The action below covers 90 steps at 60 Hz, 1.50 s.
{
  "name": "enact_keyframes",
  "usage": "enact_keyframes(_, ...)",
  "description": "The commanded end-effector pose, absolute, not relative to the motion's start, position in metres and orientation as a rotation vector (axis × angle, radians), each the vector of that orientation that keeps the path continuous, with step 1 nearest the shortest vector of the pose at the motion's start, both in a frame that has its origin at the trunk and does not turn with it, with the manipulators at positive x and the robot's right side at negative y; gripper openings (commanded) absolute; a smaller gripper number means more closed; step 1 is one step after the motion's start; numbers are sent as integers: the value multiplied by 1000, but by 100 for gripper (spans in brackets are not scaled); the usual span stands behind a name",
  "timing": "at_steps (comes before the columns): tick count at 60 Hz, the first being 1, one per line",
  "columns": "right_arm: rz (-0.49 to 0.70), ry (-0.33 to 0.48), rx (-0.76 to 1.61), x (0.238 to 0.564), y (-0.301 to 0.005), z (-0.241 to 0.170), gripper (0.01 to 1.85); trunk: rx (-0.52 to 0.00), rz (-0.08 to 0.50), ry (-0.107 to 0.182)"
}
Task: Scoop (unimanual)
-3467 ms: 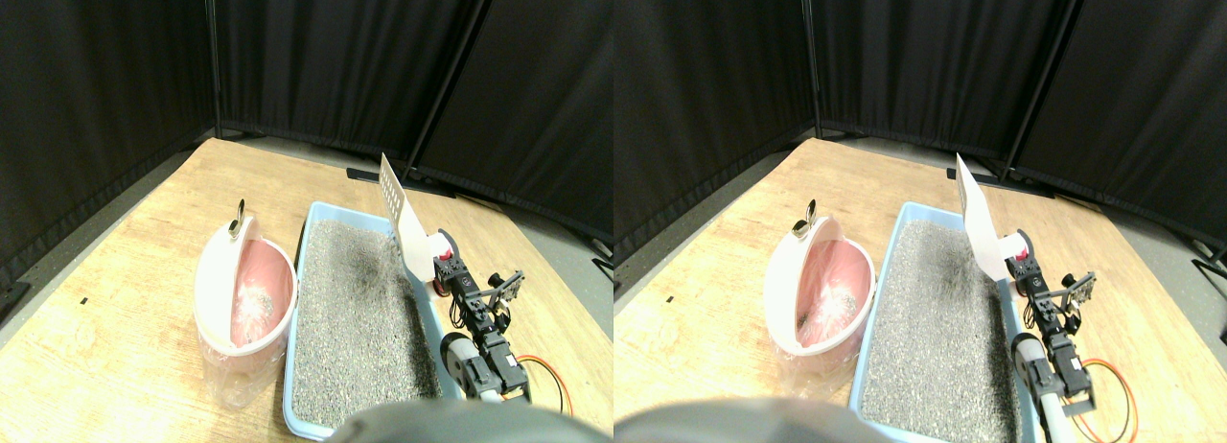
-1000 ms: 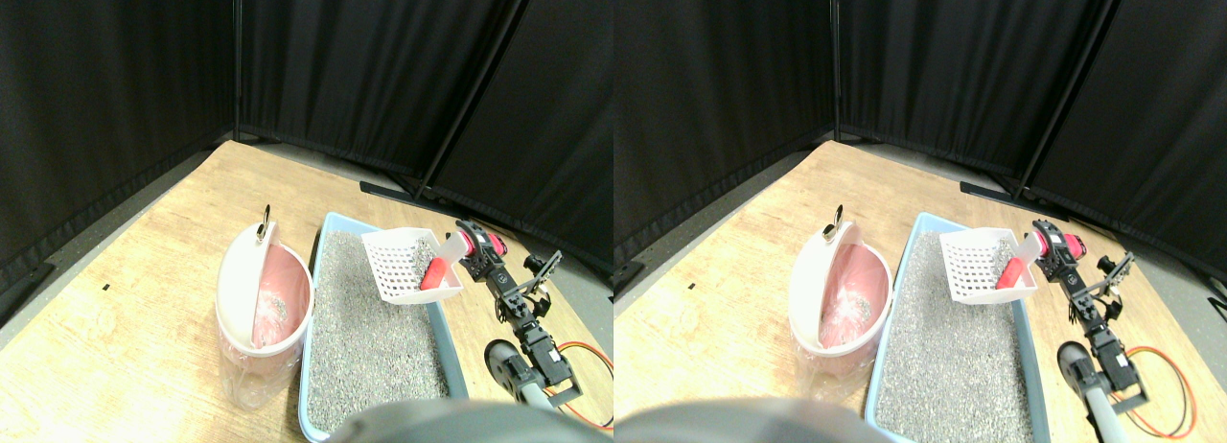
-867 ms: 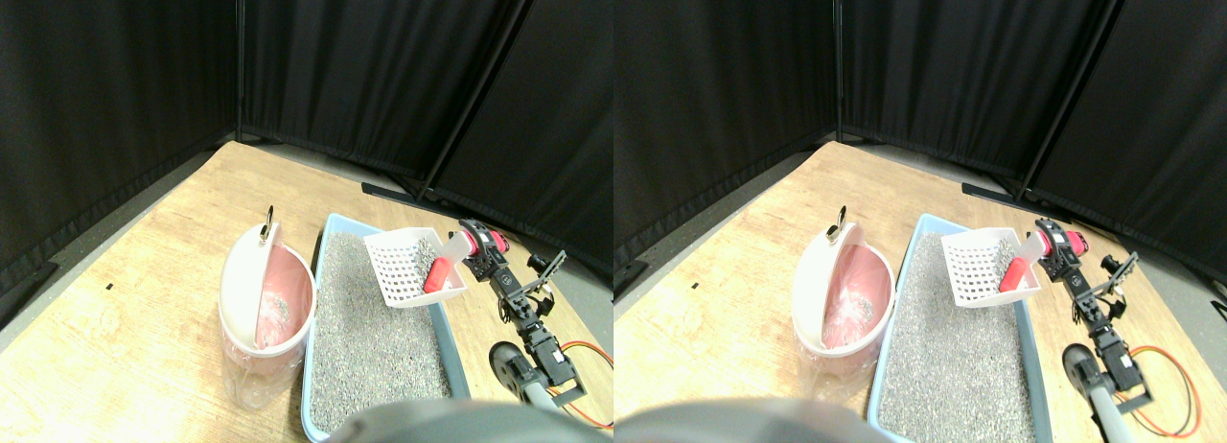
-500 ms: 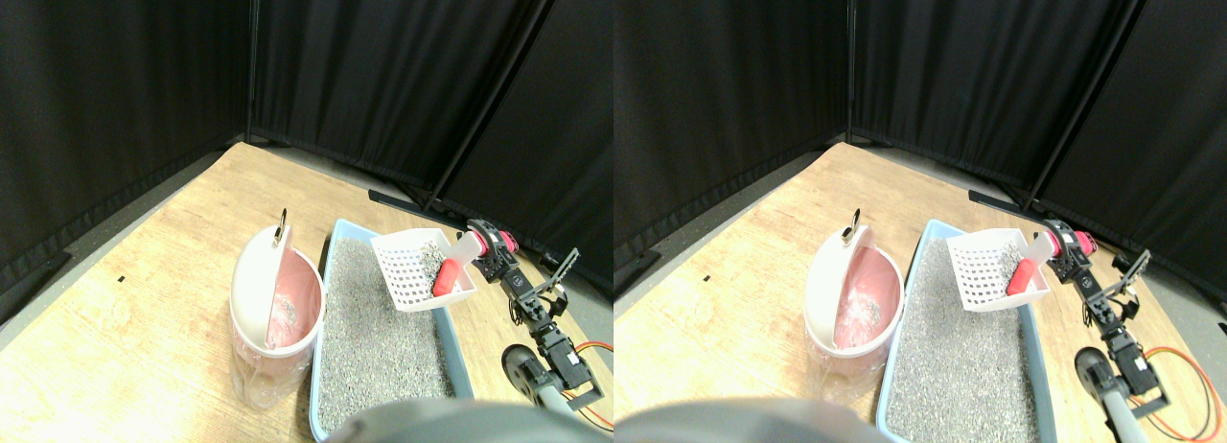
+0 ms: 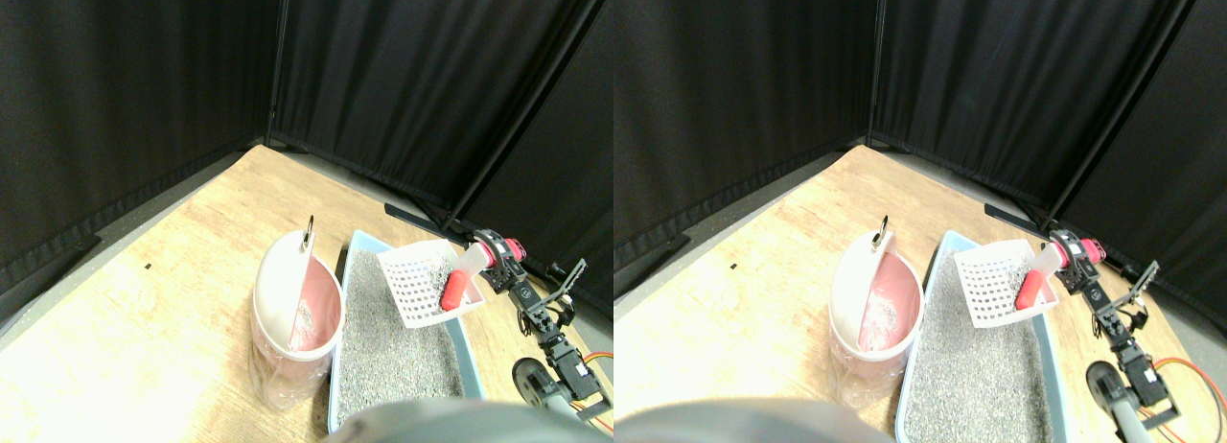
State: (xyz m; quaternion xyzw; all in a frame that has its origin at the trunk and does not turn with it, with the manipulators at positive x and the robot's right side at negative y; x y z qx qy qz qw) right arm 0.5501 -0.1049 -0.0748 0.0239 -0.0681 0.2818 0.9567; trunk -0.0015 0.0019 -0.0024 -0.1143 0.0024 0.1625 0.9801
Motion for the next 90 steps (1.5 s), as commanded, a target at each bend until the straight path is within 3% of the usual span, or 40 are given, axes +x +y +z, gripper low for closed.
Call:
enact_keyframes(1,598,-186,52,548,-103,-67,5,-230,355,9)
enact_keyframes(37,694,-156,60,551,-76,-75,5,-252,409,11)
enact_keyframes(90,752,-30,-40,550,-43,-90,5,-259,416,15)
